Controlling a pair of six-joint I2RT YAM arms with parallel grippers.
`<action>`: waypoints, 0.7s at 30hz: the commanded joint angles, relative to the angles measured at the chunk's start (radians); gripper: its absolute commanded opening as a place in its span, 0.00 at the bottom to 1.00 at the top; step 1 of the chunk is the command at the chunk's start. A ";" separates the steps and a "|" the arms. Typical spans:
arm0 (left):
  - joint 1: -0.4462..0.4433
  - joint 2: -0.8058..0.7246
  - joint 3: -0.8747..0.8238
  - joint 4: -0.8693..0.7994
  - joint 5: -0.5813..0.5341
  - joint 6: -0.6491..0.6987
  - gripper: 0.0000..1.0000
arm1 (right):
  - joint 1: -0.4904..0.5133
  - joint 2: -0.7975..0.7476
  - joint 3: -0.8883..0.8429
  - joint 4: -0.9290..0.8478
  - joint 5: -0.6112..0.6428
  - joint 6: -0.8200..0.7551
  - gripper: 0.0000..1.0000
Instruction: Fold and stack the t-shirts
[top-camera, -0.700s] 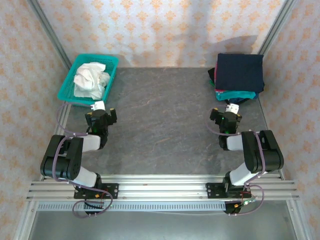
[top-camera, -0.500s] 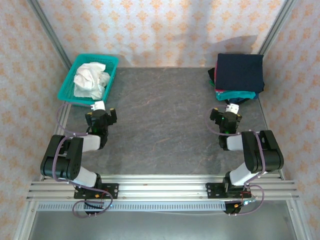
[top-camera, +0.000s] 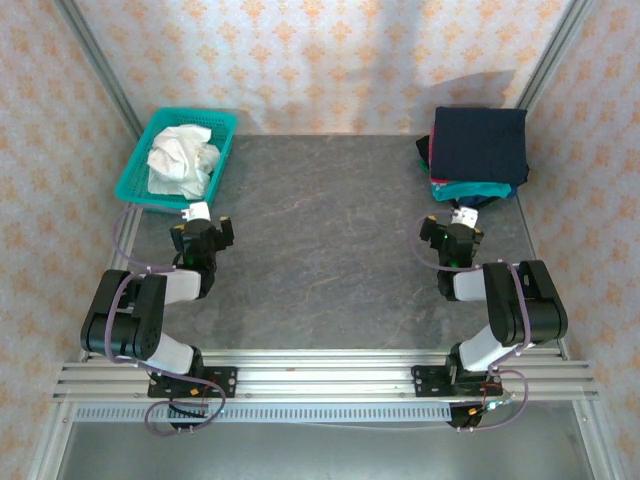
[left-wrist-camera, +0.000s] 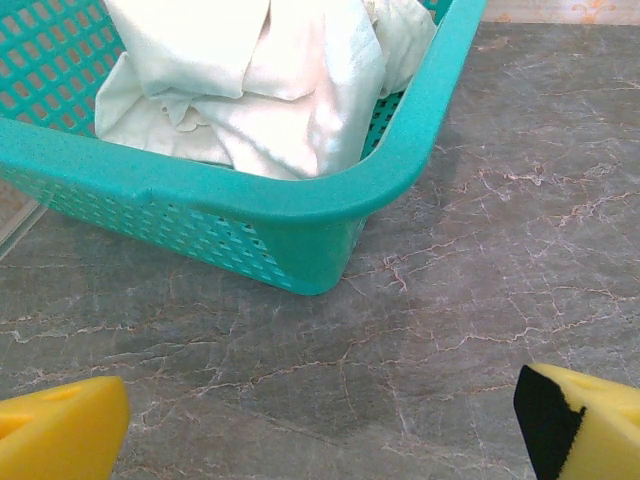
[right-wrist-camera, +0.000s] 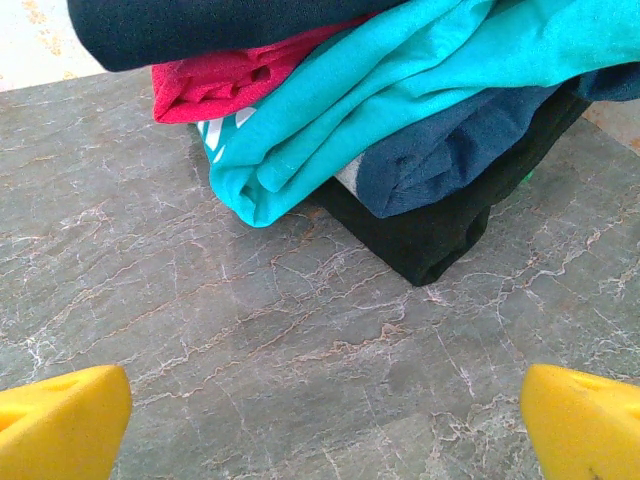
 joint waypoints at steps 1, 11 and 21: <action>-0.005 -0.028 0.020 -0.012 -0.009 0.000 1.00 | -0.007 -0.013 0.012 0.007 -0.015 -0.013 0.99; -0.078 -0.308 0.481 -0.845 0.130 -0.138 1.00 | 0.114 -0.493 0.249 -0.828 -0.149 0.156 1.00; 0.072 0.162 1.303 -1.464 0.111 -0.370 1.00 | 0.223 -0.249 0.769 -1.322 -0.459 0.284 0.99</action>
